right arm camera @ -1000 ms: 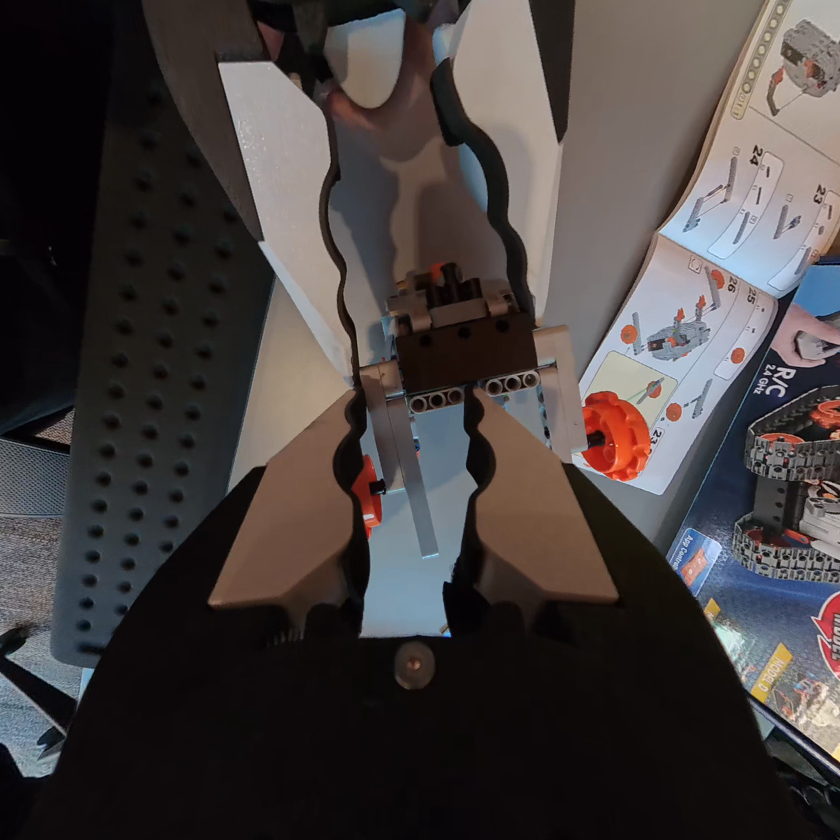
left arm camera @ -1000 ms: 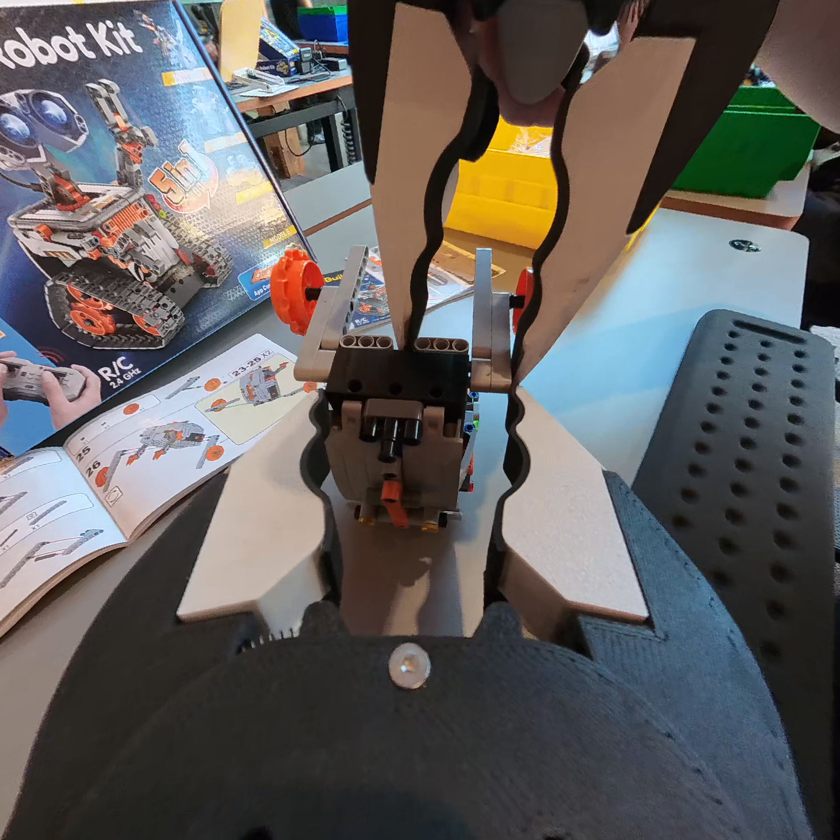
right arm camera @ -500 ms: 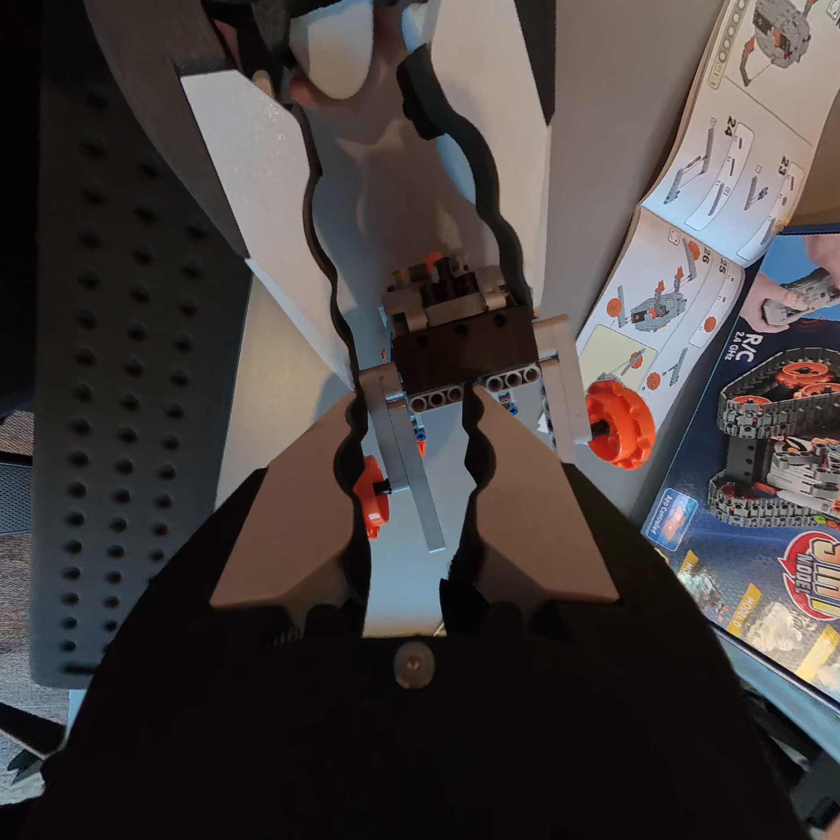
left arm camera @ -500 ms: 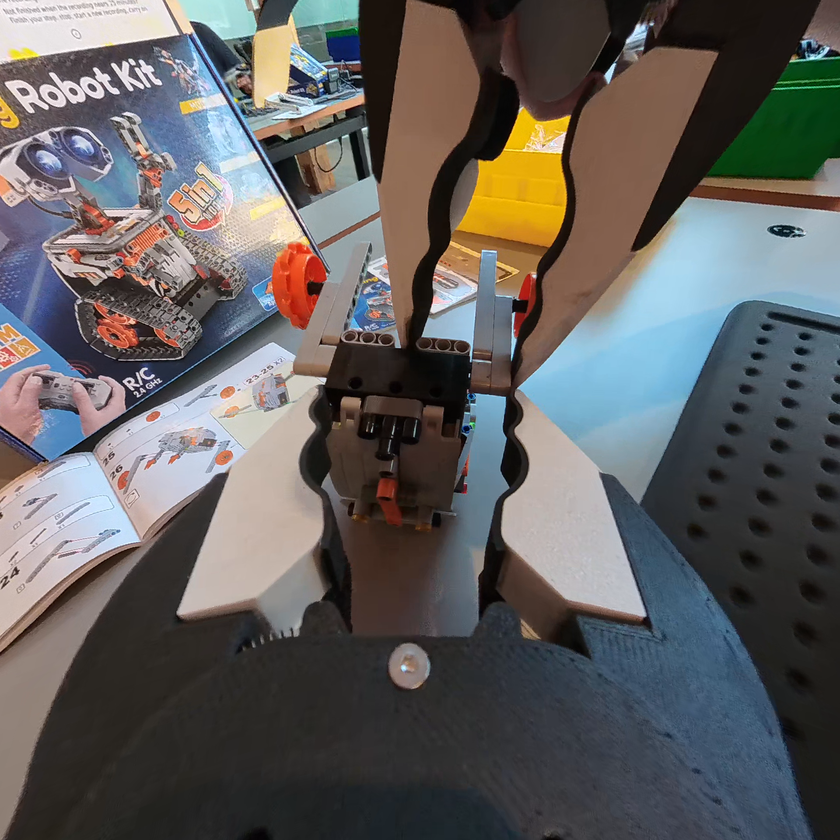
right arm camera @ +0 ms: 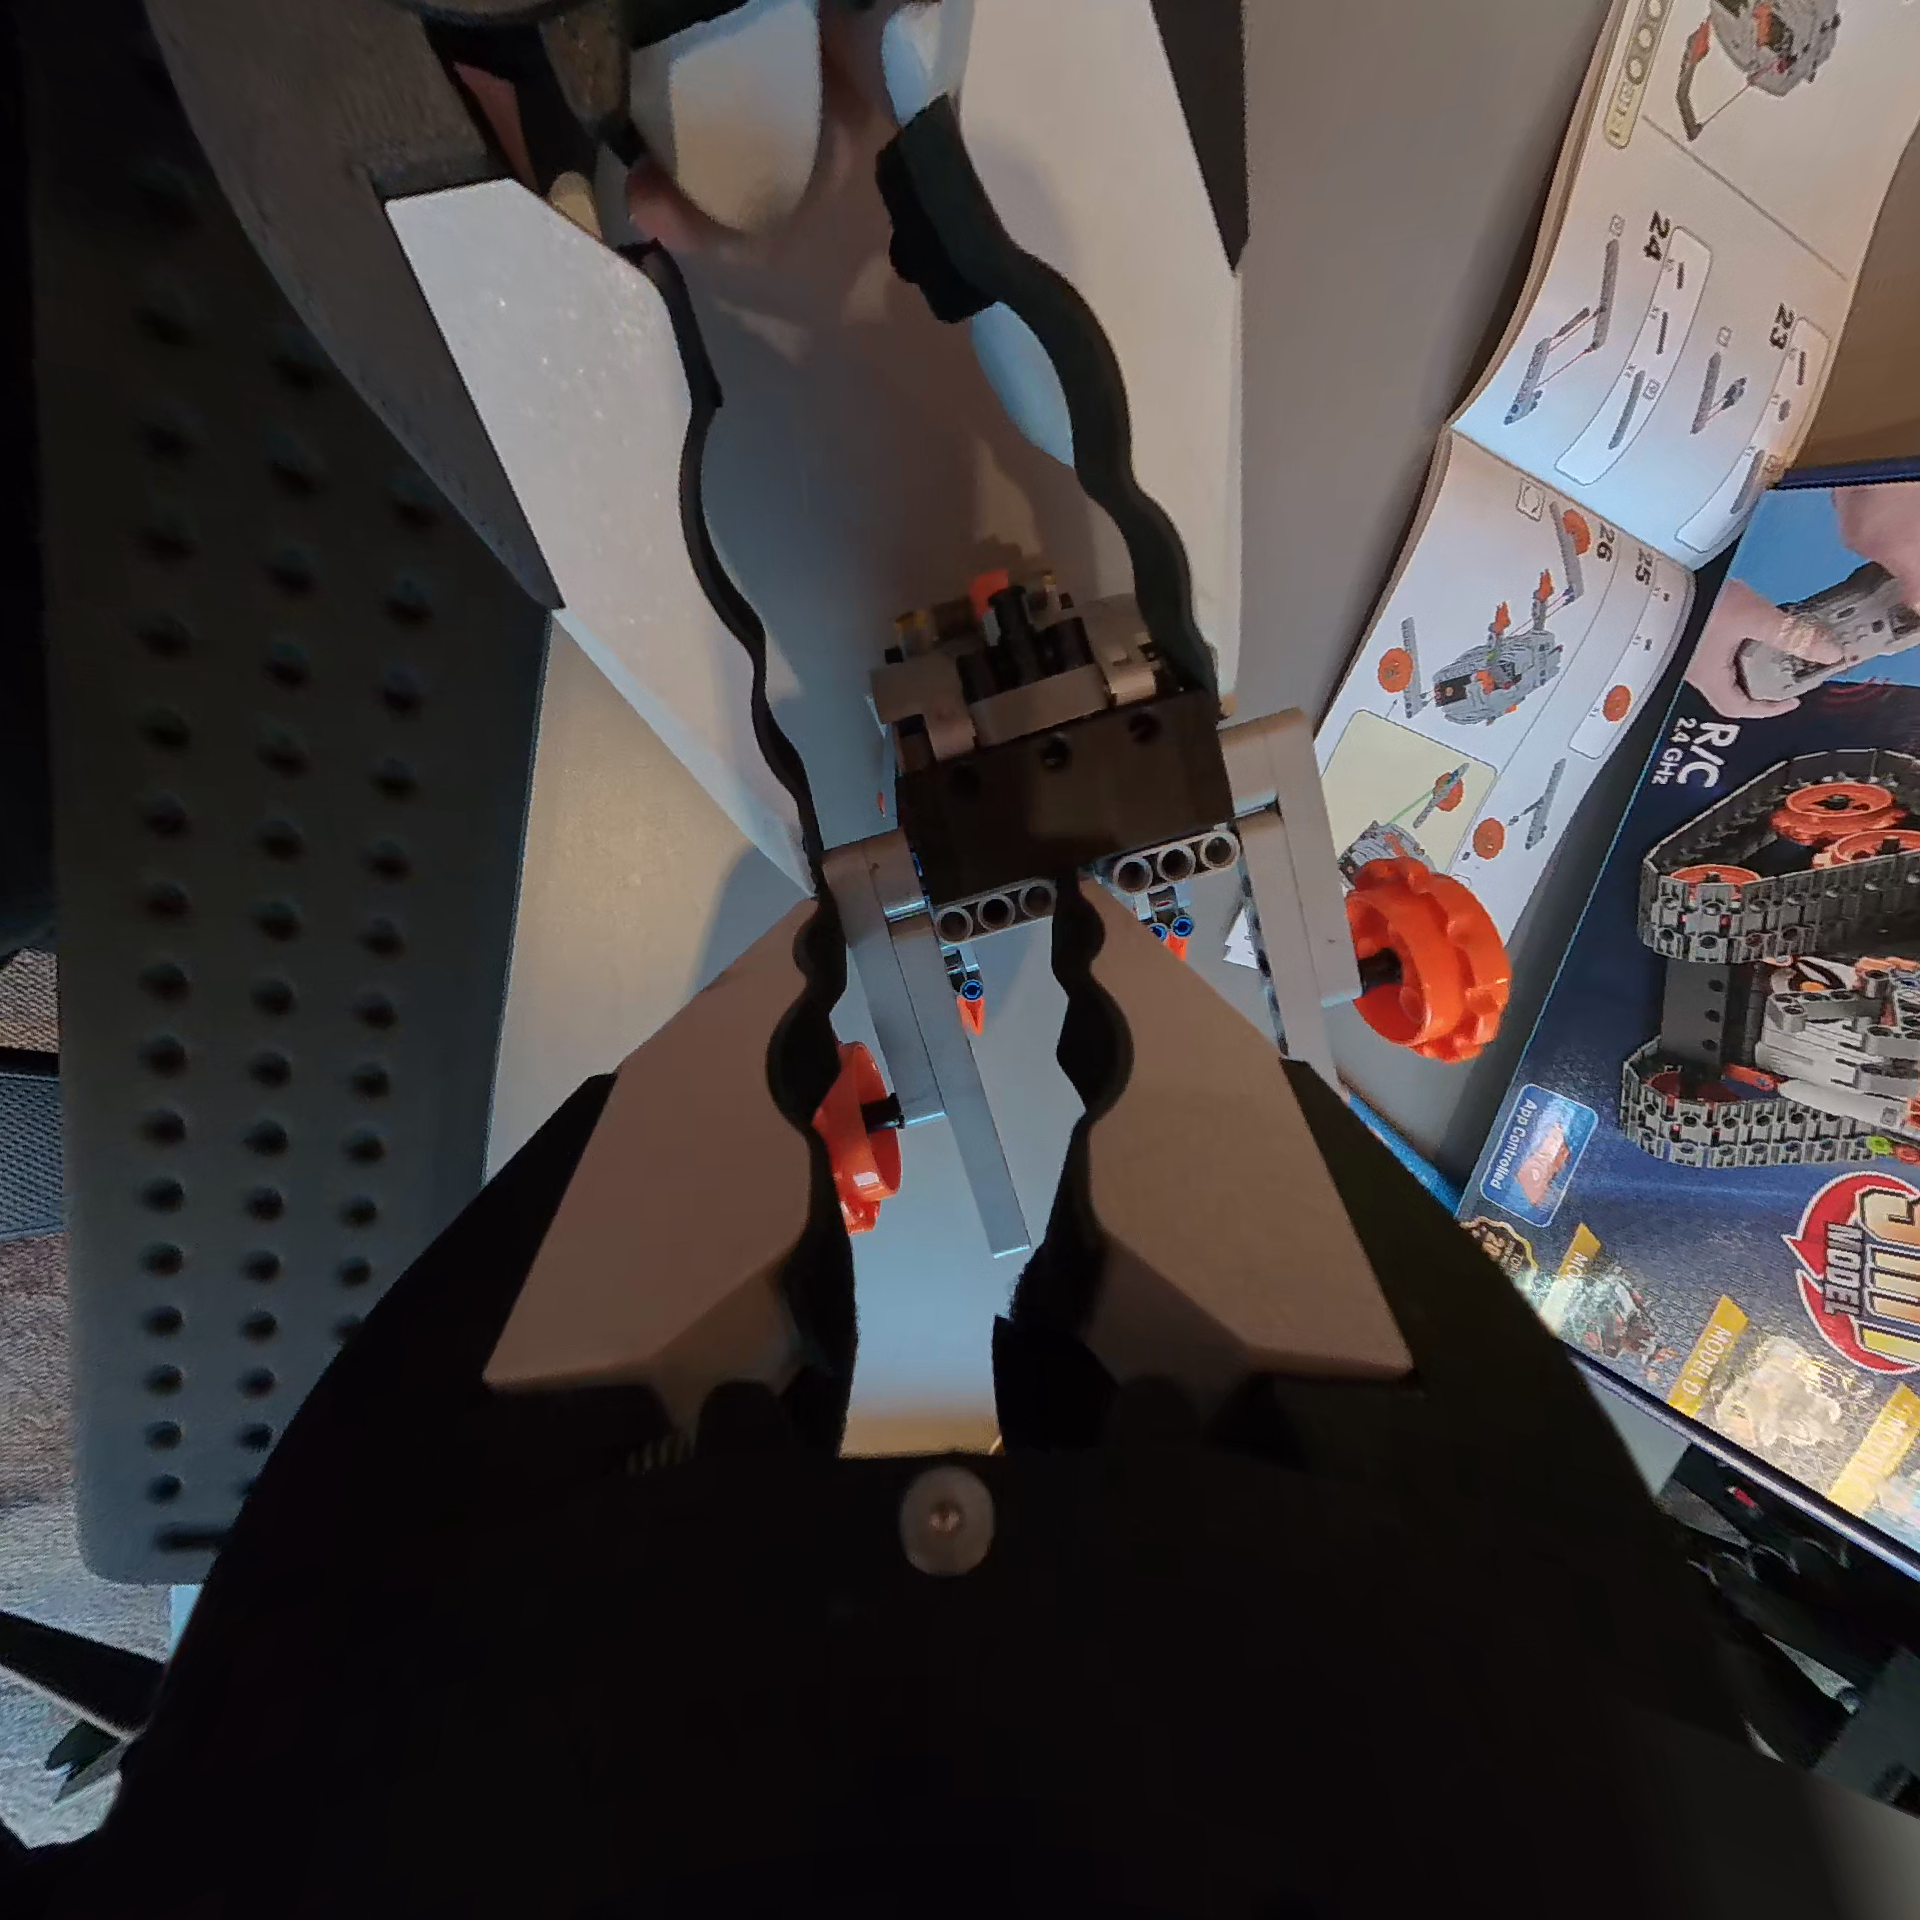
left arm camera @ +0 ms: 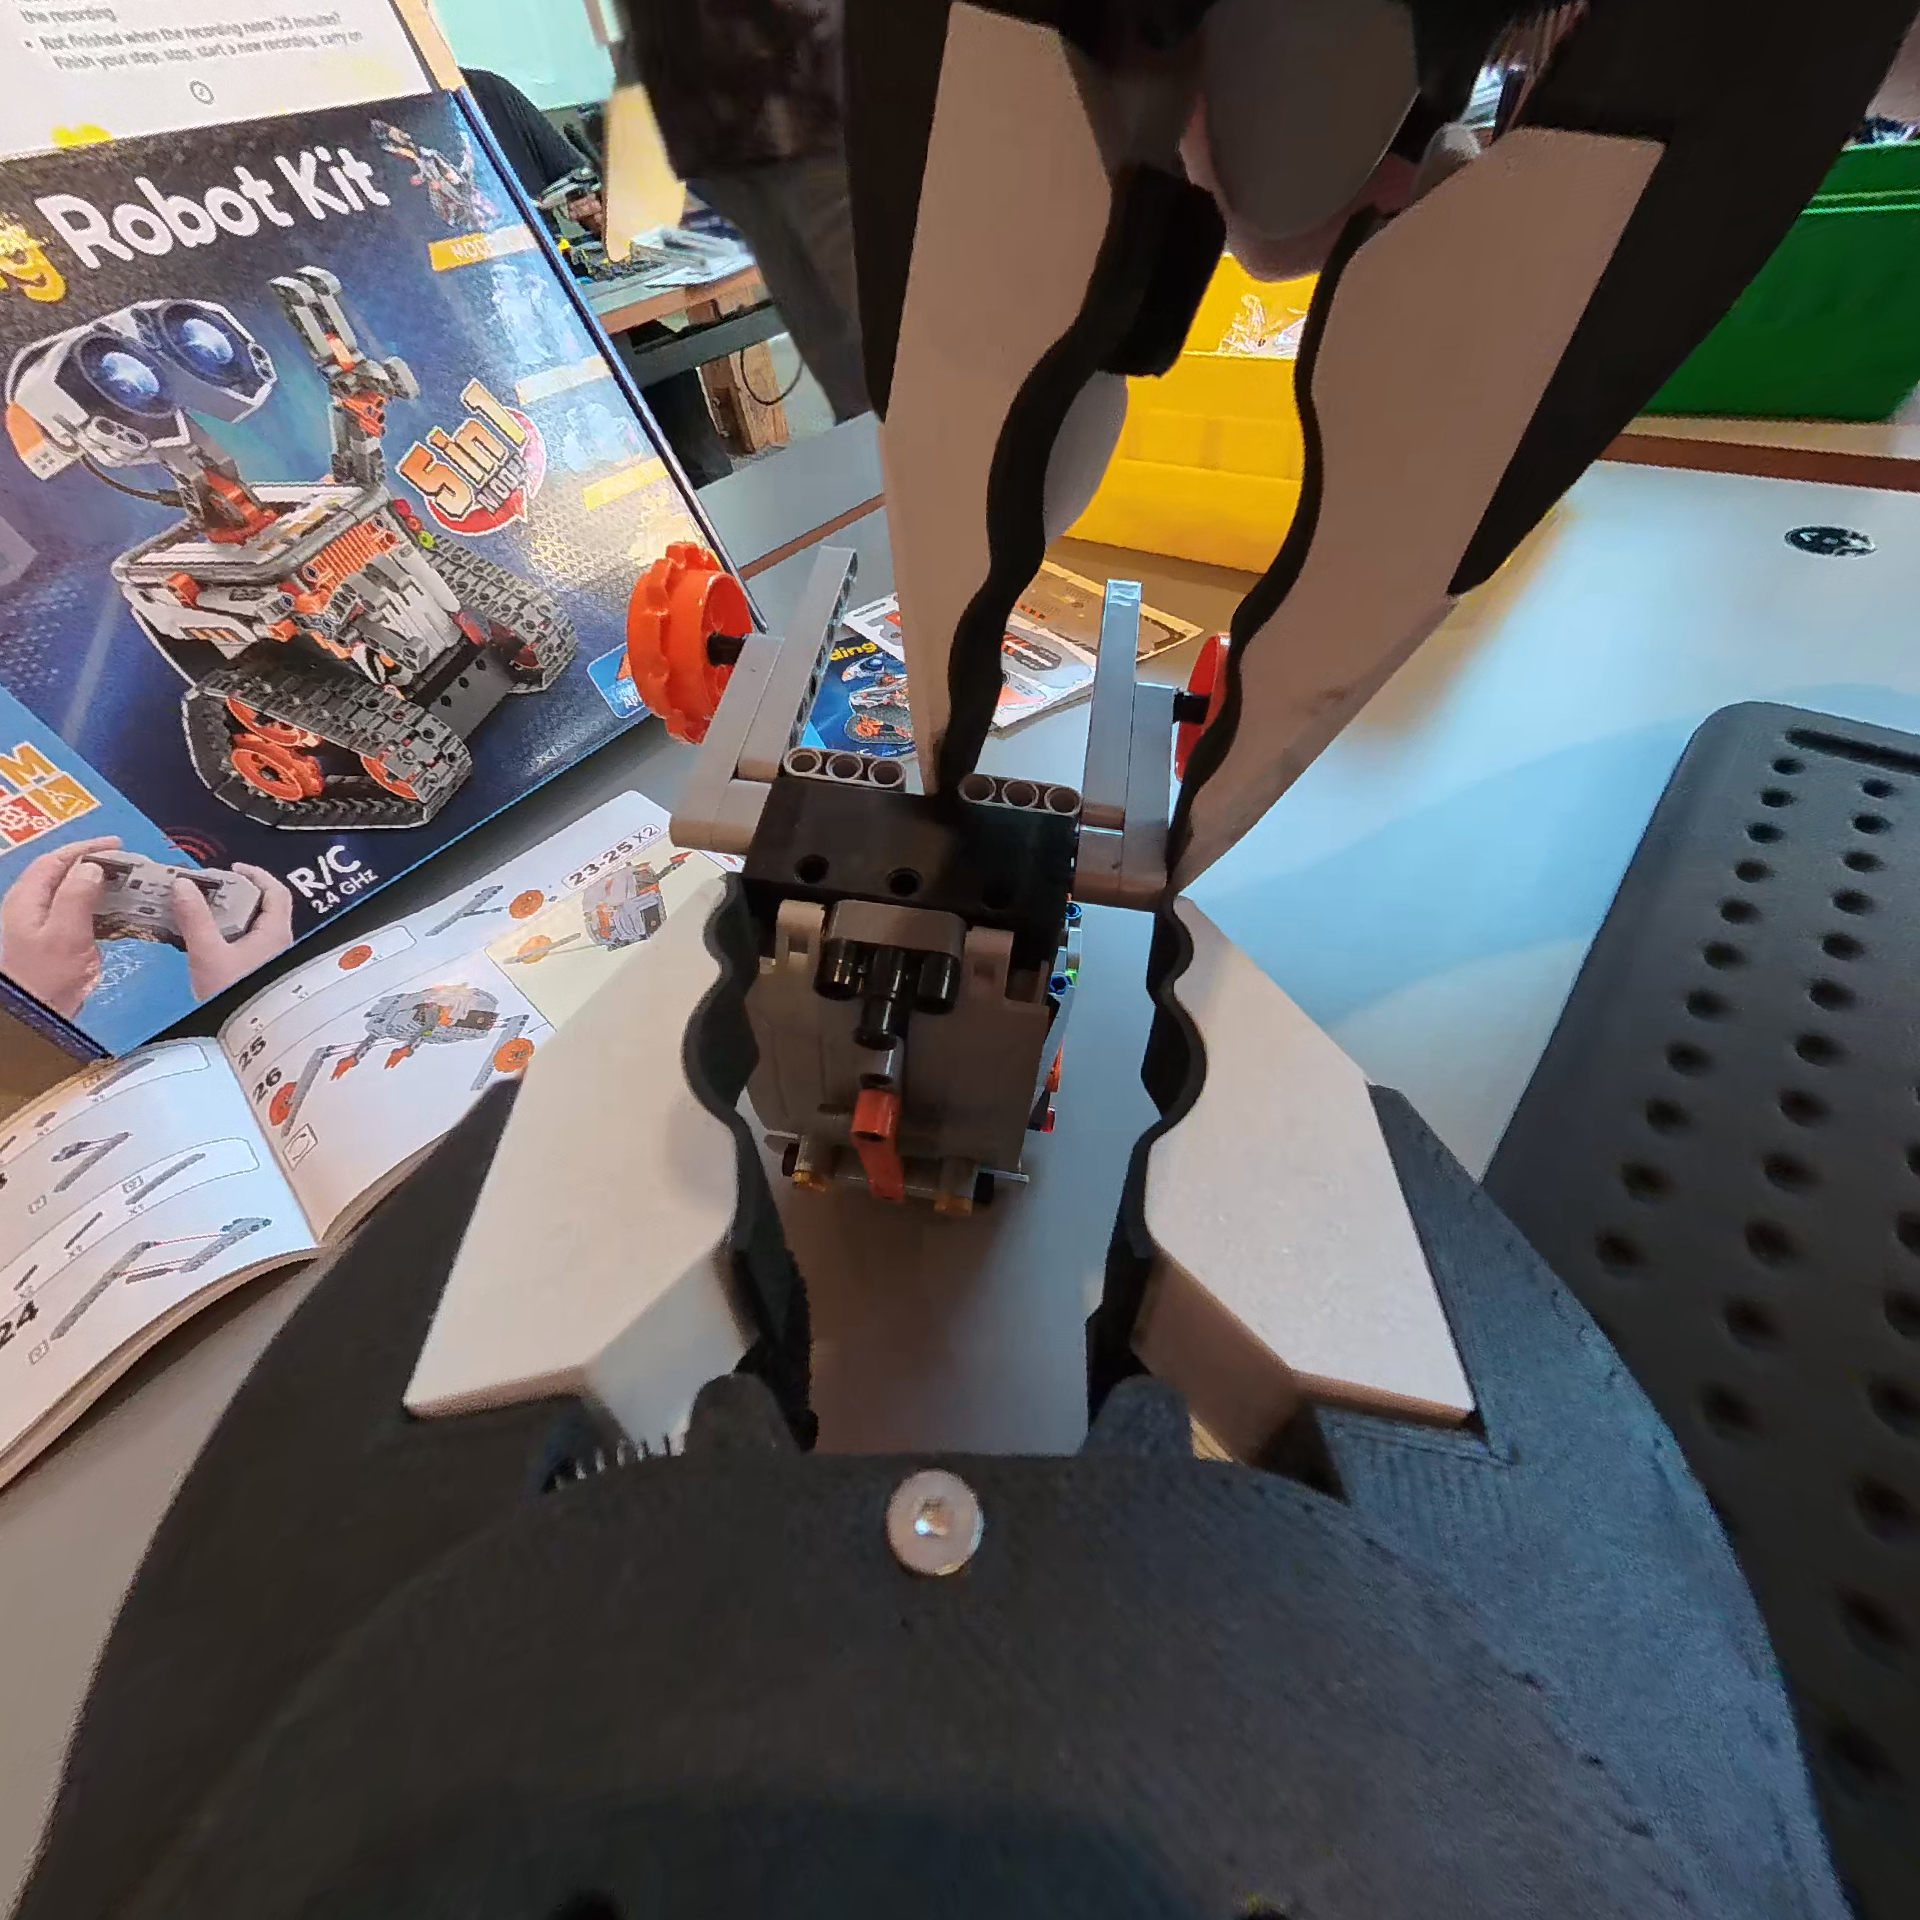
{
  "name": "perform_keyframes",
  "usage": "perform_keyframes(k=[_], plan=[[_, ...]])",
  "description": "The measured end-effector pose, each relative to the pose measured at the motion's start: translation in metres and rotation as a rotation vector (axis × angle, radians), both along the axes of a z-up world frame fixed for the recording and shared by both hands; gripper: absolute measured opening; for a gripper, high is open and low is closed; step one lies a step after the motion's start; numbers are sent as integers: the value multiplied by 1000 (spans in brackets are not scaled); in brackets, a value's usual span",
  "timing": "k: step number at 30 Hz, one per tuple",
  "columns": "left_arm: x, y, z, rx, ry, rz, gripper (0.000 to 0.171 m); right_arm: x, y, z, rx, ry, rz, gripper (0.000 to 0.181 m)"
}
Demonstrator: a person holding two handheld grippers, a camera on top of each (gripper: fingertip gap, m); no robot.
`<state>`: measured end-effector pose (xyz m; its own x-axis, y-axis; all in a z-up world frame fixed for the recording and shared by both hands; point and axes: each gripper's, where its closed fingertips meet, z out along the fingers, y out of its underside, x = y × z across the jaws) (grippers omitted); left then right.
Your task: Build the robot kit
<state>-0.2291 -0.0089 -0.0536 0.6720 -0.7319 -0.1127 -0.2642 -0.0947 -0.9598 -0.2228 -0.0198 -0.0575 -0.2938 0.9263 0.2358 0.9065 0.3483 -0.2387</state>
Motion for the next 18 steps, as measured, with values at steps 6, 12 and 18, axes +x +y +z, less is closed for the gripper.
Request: perform_keyframes(k=[6, 12, 18], plan=[[1, 0, 0, 4, -5, 14, 75, 1, 1, 0, 9, -10, 2, 38], [1, 2, 0, 48, 0, -9, 76, 1, 2, 0, 5, 26, 30, 41], [-4, -3, 0, 64, 22, -43, 77, -6, -4, 1, 1, 122, 56, 41]])
